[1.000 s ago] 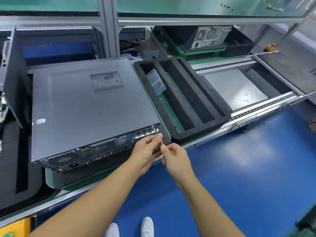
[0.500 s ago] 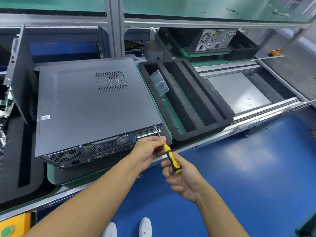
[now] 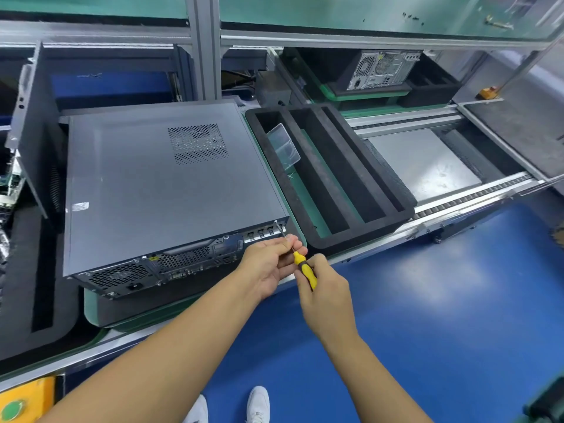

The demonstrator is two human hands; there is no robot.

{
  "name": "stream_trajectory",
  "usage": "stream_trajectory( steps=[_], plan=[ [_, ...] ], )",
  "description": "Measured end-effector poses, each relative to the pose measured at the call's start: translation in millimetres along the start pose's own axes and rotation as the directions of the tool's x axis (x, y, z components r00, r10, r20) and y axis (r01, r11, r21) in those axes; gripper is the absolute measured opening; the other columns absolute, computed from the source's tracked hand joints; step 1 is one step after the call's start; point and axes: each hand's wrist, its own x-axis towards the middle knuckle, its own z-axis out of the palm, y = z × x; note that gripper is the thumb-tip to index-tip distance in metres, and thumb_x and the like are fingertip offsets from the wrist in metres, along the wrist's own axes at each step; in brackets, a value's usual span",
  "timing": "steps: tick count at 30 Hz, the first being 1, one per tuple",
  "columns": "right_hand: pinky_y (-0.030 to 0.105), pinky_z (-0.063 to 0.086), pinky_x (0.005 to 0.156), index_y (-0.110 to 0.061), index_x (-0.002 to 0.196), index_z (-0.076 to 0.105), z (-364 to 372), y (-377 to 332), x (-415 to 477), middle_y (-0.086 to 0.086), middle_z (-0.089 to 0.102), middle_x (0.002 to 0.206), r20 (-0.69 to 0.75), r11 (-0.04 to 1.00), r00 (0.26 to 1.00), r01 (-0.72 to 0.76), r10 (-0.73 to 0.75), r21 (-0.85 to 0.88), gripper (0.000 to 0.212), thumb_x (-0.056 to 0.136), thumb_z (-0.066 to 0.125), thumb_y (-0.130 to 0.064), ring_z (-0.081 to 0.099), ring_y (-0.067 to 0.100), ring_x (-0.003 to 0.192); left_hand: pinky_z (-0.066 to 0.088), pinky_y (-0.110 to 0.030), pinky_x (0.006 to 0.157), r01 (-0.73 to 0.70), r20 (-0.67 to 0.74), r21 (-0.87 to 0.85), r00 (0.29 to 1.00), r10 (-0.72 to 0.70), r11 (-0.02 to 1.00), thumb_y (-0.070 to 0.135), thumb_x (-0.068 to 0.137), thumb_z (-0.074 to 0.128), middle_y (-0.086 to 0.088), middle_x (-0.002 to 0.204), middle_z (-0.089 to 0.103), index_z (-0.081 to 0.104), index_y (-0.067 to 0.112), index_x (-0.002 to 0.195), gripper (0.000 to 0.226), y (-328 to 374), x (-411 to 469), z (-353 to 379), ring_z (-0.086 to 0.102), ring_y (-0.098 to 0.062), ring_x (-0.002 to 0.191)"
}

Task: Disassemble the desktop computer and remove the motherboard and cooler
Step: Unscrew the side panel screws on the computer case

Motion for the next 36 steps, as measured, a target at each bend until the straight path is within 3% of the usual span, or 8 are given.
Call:
stream_trajectory(
  steps=[3, 6, 13, 22, 24, 26, 29, 36],
  plan=[
    [0.024, 0.028, 0.036, -0.025, 0.084, 0.061, -11, 4, -1, 0.002, 0.054, 0.068, 0.441, 0.479, 0.799, -0.599, 0.409, 0.641, 0.026, 0.095, 0.059, -0.049, 0.038, 0.012, 0.047, 0.059, -0.032, 0.056, 0.012, 0.003, -0.003, 1.0, -0.012, 1.0, 0.002, 0.094, 0.06, -0.01, 0.077, 0.074, 0.068, -0.004, 0.098, 0.01, 3, 0, 3, 0.075, -0.022, 0.074],
    [0.019, 0.022, 0.029, -0.009, 0.091, 0.063, -14, 7, -2, 0.002, 0.044, 0.064, 0.739, -0.034, 0.616, -0.761, 0.273, 0.647, 0.043, 0.1, 0.049, -0.048, 0.027, 0.007, 0.04, 0.06, -0.032, 0.059, 0.006, 0.039, -0.027, 0.999, -0.004, 1.0, 0.004, 0.093, 0.062, -0.01, 0.076, 0.074, 0.067, -0.004, 0.1, 0.012, 1, 0, -3, 0.075, -0.021, 0.075],
    [0.019, 0.025, 0.043, -0.026, 0.068, 0.041, 6, -20, 0, -0.011, 0.04, 0.051, 0.104, 0.943, 0.972, -0.232, 0.213, 0.237, 0.036, 0.101, 0.05, -0.036, 0.033, 0.01, 0.047, 0.06, -0.032, 0.065, 0.014, 0.124, -0.083, 0.992, -0.004, 0.996, 0.008, 0.099, 0.056, -0.013, 0.092, 0.075, 0.066, -0.003, 0.111, 0.019, 9, 1, -9, 0.075, -0.023, 0.087],
    [0.021, 0.035, 0.049, -0.023, 0.084, 0.043, 9, -8, 0, -0.009, 0.046, 0.071, -0.168, 0.997, 0.983, 0.061, -0.067, -0.039, 0.021, 0.099, 0.057, -0.025, 0.041, 0.015, 0.063, 0.061, -0.034, 0.064, -0.034, -0.005, 0.172, 0.999, 0.035, 0.984, 0.022, 0.094, 0.067, -0.008, 0.083, 0.077, 0.07, 0.003, 0.097, 0.02, 13, -5, 2, 0.075, -0.02, 0.077],
    [0.023, 0.038, 0.051, -0.027, 0.085, 0.04, 11, -8, 0, -0.007, 0.05, 0.068, -0.099, 0.992, 0.994, -0.034, 0.046, 0.123, 0.023, 0.099, 0.058, -0.029, 0.043, 0.013, 0.062, 0.061, -0.039, 0.064, -0.195, -0.006, 0.644, 0.966, 0.26, 0.739, 0.041, 0.094, 0.064, -0.002, 0.072, 0.074, 0.068, 0.011, 0.086, 0.031, 16, -9, -3, 0.072, -0.018, 0.068],
    [0.025, 0.037, 0.047, -0.029, 0.087, 0.044, 11, -10, 2, -0.009, 0.051, 0.064, 0.003, 0.944, 0.982, -0.183, 0.19, 0.273, 0.018, 0.097, 0.057, -0.037, 0.041, 0.009, 0.055, 0.052, -0.034, 0.055, -0.289, 0.183, 0.952, 0.805, 0.564, 0.104, 0.056, 0.093, 0.056, 0.005, 0.064, 0.064, 0.058, 0.022, 0.074, 0.039, 22, -13, -14, 0.062, -0.016, 0.062],
    [0.033, 0.028, 0.049, -0.02, 0.084, 0.053, 9, -14, 11, -0.003, 0.042, 0.067, 0.224, 0.732, 0.871, -0.489, 0.437, 0.475, 0.027, 0.092, 0.046, -0.044, 0.032, 0.015, 0.056, 0.036, -0.028, 0.048, -0.322, 0.594, 0.803, 0.497, 0.632, -0.502, 0.052, 0.092, 0.057, 0.01, 0.071, 0.057, 0.05, 0.027, 0.077, 0.03, 53, -10, -22, 0.055, -0.017, 0.07],
    [0.024, 0.029, 0.043, -0.004, 0.097, 0.066, -5, -8, 19, 0.001, 0.057, 0.07, 0.518, 0.44, 0.768, -0.641, 0.376, 0.629, 0.035, 0.106, 0.043, -0.03, 0.034, 0.011, 0.053, 0.011, -0.046, 0.12, -0.315, 0.712, 0.466, 0.689, 0.138, -0.827, 0.067, 0.092, 0.045, 0.008, 0.166, 0.003, 0.02, 0.044, 0.154, 0.07, 114, 42, -39, 0.004, -0.023, 0.152]
  ],
)
